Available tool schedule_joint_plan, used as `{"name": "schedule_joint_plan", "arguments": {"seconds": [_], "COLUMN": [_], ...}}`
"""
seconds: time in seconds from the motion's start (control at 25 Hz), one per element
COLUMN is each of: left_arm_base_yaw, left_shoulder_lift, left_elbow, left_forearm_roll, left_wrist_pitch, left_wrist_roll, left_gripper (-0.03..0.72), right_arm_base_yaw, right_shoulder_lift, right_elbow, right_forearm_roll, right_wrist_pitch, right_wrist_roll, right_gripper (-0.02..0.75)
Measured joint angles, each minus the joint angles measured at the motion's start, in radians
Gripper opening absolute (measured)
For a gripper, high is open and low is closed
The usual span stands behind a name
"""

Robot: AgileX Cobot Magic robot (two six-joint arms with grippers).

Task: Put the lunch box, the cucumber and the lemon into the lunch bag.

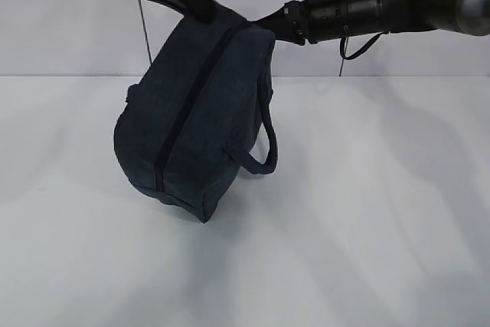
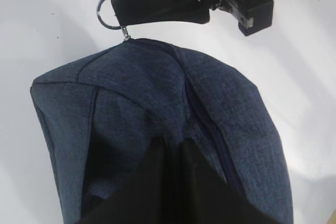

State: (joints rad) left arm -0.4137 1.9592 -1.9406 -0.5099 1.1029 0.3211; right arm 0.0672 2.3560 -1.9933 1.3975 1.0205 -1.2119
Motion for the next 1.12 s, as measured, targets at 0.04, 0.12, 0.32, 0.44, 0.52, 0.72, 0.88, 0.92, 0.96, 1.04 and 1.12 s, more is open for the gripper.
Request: {"name": "schedule_joint_plan", "arguments": {"seconds": [0.04, 0.12, 0.32, 0.44, 0.52, 0.72, 0.88, 0.92, 0.96, 1.04, 1.12], "left_arm_base_yaw": [0.0, 0.0, 0.0, 0.0, 0.0, 0.0, 0.0, 0.0, 0.0, 0.0, 0.0], "left_shoulder_lift": [-0.002, -0.003, -0.003, -0.003, -0.003, -0.014, -0.018, -0.018, -0.018, -0.018, -0.018], "left_elbow": [0.0, 0.0, 0.001, 0.001, 0.001, 0.001, 0.001, 0.001, 0.001, 0.001, 0.003], "left_forearm_roll": [0.0, 0.002, 0.004, 0.004, 0.004, 0.005, 0.006, 0.006, 0.009, 0.02, 0.036], "left_wrist_pitch": [0.002, 0.006, 0.009, 0.009, 0.012, 0.039, 0.045, 0.045, 0.045, 0.045, 0.045], "left_wrist_roll": [0.0, 0.0, 0.0, 0.0, 0.0, 0.0, 0.0, 0.0, 0.0, 0.0, 0.0], "left_gripper": [0.025, 0.025, 0.025, 0.025, 0.025, 0.025, 0.025, 0.025, 0.025, 0.025, 0.025], "right_arm_base_yaw": [0.0, 0.0, 0.0, 0.0, 0.0, -0.006, -0.008, -0.008, -0.012, -0.021, -0.032], "right_shoulder_lift": [0.0, 0.0, 0.0, 0.0, 0.0, 0.0, -0.003, -0.009, -0.018, -0.043, -0.074], "right_elbow": [-0.002, -0.002, -0.002, -0.002, -0.002, -0.002, -0.002, -0.002, -0.002, -0.002, -0.002], "right_forearm_roll": [0.0, -0.003, -0.016, -0.009, -0.009, -0.013, -0.013, -0.013, -0.016, -0.034, -0.095], "right_wrist_pitch": [0.004, 0.006, 0.006, 0.006, 0.006, 0.004, 0.01, 0.014, 0.019, 0.034, 0.041], "right_wrist_roll": [0.002, 0.002, 0.019, 0.027, 0.028, 0.043, 0.054, 0.054, 0.054, 0.065, 0.107], "right_gripper": [0.02, 0.02, 0.02, 0.021, 0.049, 0.304, 0.459, 0.472, 0.478, 0.486, 0.488]}}
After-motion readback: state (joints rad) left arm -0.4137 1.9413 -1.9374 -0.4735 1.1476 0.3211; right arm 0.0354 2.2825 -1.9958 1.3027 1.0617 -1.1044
